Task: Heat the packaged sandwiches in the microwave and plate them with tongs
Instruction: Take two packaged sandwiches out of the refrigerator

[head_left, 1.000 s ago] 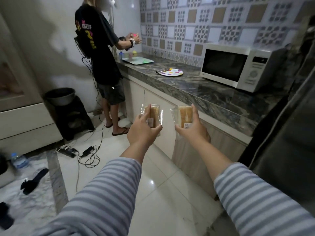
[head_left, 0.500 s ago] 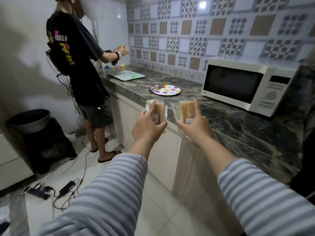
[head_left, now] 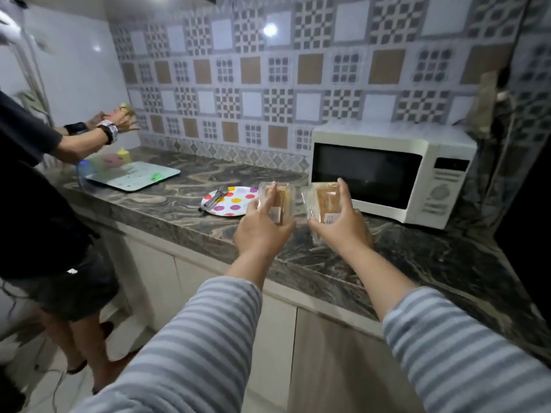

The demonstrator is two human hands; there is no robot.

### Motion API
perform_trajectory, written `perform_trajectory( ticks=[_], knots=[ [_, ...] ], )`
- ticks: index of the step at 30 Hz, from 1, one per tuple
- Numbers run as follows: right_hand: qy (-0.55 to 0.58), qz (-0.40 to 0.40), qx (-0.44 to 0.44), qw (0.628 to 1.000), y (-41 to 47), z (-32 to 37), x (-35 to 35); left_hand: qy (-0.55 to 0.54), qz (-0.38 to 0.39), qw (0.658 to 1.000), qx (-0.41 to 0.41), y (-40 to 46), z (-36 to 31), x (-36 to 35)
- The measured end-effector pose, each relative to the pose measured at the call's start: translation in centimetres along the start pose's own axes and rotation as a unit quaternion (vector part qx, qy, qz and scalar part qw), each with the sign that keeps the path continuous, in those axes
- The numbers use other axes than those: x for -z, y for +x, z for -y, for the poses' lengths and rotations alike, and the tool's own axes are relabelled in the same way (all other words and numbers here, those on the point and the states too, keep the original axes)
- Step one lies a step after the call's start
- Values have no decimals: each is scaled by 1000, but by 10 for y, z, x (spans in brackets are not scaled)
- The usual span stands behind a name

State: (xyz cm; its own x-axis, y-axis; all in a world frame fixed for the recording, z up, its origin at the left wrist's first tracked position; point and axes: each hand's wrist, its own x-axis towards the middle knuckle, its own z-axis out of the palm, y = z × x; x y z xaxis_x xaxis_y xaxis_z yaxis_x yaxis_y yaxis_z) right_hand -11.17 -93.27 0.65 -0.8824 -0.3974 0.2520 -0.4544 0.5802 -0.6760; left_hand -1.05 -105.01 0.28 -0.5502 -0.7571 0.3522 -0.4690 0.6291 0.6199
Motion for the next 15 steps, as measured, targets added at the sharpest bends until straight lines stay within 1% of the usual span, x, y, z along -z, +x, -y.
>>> perform_trajectory(
  ticks=[7, 11, 15],
  knots=[
    [-39, -59, -39, 997, 91, -21, 26, -54, 15, 996, -69, 78, -47, -59],
    [-36, -97, -40, 994, 147, -34, 51, -61, 17, 993, -101, 127, -91, -86],
    [-46, -127, -30, 990, 203, -41, 80, -84, -4, 988, -127, 175, -142, -110]
  ],
)
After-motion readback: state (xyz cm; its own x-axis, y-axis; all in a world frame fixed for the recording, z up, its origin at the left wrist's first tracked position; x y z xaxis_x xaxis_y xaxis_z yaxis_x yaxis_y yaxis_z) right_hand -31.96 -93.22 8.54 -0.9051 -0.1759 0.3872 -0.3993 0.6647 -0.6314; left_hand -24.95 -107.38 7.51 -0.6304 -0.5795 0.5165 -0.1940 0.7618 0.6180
